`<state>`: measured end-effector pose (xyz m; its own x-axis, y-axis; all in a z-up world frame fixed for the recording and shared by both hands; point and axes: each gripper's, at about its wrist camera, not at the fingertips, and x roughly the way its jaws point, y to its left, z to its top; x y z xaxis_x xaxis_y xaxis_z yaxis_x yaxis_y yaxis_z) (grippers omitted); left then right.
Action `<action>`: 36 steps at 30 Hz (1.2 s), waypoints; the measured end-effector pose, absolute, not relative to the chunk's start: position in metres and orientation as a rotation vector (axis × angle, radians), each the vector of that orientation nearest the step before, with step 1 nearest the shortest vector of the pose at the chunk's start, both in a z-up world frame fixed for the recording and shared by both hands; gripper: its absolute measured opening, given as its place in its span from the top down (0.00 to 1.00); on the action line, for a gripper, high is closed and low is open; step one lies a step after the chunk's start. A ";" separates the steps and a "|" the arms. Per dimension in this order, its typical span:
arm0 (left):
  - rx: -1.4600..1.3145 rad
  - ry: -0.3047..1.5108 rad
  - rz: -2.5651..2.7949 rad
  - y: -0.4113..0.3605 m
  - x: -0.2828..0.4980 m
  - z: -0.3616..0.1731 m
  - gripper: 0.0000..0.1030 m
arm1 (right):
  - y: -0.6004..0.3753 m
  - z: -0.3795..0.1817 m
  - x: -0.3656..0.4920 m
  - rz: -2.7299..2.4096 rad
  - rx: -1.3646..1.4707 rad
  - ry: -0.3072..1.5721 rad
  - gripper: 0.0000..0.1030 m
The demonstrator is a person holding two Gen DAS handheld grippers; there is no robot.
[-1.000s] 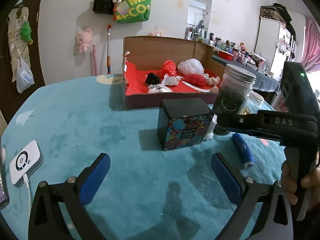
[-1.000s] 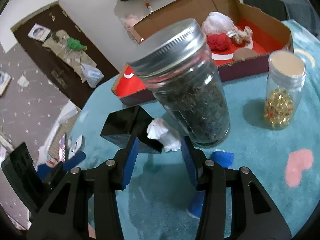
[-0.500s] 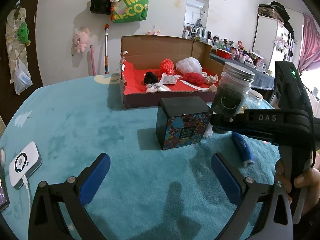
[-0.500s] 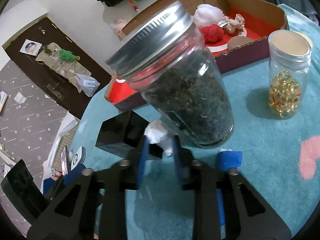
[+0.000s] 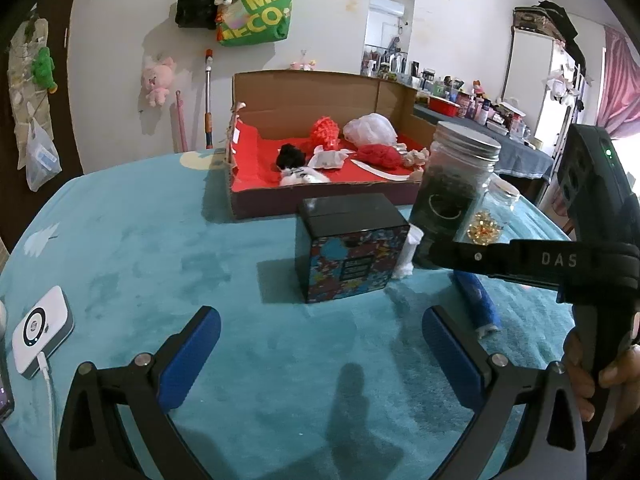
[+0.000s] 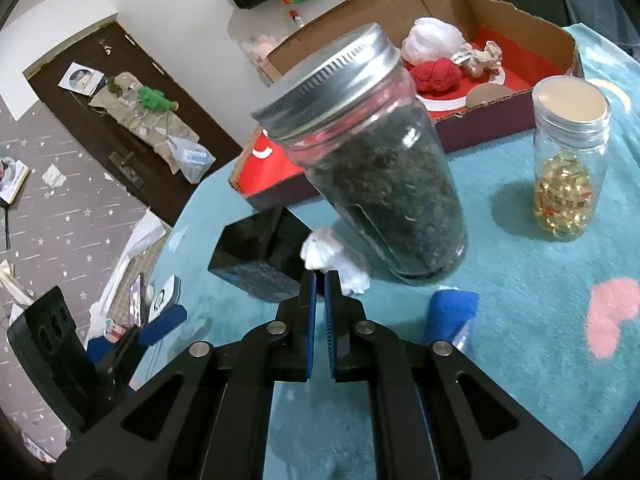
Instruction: Organize soft objects
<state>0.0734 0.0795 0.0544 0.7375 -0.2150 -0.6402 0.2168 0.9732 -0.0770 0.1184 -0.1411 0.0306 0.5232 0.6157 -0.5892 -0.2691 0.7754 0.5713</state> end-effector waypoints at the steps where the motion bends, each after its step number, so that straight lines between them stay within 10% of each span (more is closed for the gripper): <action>1: 0.001 0.703 -0.238 0.079 0.073 0.054 0.00 | -0.142 0.030 0.118 0.551 0.438 0.873 0.96; 13: -0.003 0.705 -0.235 0.079 0.072 0.057 0.00 | -0.111 0.035 0.101 0.552 0.058 0.941 0.89; 16: -0.015 0.713 -0.239 0.079 0.073 0.055 0.00 | -0.113 0.034 0.100 0.534 -0.001 0.943 0.68; 18: -0.013 0.720 -0.244 0.076 0.074 0.052 0.00 | -0.117 0.033 0.100 0.525 -0.022 0.935 0.33; 36: 0.063 0.833 -0.320 -0.026 0.095 0.036 0.00 | -0.233 0.035 0.092 0.365 0.062 0.902 0.32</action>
<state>0.0953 -0.0255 0.0361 0.6280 -0.2542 -0.7355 0.3030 0.9504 -0.0697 0.0924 -0.2326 0.0352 0.5630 0.3356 -0.7553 -0.2838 0.9368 0.2047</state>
